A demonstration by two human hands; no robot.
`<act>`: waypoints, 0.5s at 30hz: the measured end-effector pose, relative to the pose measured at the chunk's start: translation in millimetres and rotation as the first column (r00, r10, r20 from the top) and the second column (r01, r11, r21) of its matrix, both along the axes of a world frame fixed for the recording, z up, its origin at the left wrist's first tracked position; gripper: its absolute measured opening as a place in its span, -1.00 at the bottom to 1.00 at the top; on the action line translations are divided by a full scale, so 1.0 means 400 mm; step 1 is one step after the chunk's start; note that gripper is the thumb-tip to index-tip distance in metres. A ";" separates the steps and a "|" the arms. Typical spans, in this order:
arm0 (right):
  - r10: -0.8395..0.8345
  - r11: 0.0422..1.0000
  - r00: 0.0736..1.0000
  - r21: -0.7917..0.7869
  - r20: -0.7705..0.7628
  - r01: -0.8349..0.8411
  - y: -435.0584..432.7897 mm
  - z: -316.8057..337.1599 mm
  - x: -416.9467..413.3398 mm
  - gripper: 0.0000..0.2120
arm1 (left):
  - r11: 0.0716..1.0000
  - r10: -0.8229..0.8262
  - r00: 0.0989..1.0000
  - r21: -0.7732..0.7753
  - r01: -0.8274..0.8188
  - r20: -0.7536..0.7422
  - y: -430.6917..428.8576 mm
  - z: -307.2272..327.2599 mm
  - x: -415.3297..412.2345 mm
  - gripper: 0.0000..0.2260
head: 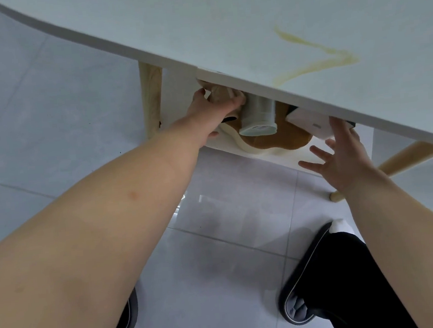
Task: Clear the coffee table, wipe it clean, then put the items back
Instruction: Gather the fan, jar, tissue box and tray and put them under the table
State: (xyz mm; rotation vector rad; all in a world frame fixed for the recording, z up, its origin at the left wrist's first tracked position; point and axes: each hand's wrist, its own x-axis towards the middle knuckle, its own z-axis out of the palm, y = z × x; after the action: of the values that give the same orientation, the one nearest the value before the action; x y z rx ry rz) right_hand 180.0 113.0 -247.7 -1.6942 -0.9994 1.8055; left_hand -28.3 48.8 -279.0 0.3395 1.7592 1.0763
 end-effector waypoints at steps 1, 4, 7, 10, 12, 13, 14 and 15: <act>-0.003 1.000 1.000 -0.007 0.009 0.003 -0.004 0.000 0.000 -0.64 | 1.000 0.005 1.000 -0.001 -0.005 0.004 -0.001 0.000 -0.003 -0.30; -0.050 0.999 0.998 -0.021 0.031 0.050 -0.016 -0.001 0.000 -0.44 | 1.000 0.028 0.999 -0.006 -0.028 0.023 -0.005 -0.001 -0.009 -0.36; -0.052 0.998 0.997 -0.019 0.056 0.054 -0.042 -0.008 -0.004 -0.35 | 0.997 0.074 0.997 -0.013 -0.074 0.032 -0.006 -0.002 -0.007 -0.48; -0.038 0.999 0.996 -0.004 0.085 0.039 -0.067 -0.017 -0.015 -0.32 | 0.992 0.129 0.990 0.006 -0.130 0.060 -0.016 -0.007 -0.016 -0.54; -0.021 1.000 0.996 0.008 0.091 0.020 -0.076 -0.017 -0.024 -0.34 | 0.993 0.120 0.992 0.012 -0.120 0.028 -0.034 -0.020 -0.032 -0.54; -0.010 1.000 0.996 0.013 0.091 0.009 -0.077 -0.016 -0.027 -0.35 | 0.993 0.114 0.993 0.010 -0.114 -0.005 -0.047 -0.029 -0.040 -0.54; 0.002 1.000 0.996 0.016 0.091 -0.004 -0.078 -0.015 -0.030 -0.36 | 0.994 0.108 0.993 0.006 -0.108 -0.044 -0.059 -0.039 -0.047 -0.56; 0.015 1.000 0.996 0.017 0.088 -0.017 -0.079 -0.014 -0.033 -0.37 | 0.995 0.095 0.992 -0.003 -0.096 -0.085 -0.071 -0.050 -0.054 -0.59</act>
State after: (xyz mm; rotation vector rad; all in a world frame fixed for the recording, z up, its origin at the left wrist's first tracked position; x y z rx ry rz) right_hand 167.0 81.3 -253.5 -1.7727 -1.0648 1.7401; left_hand -49.9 20.6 -299.0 0.3025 1.8701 1.1376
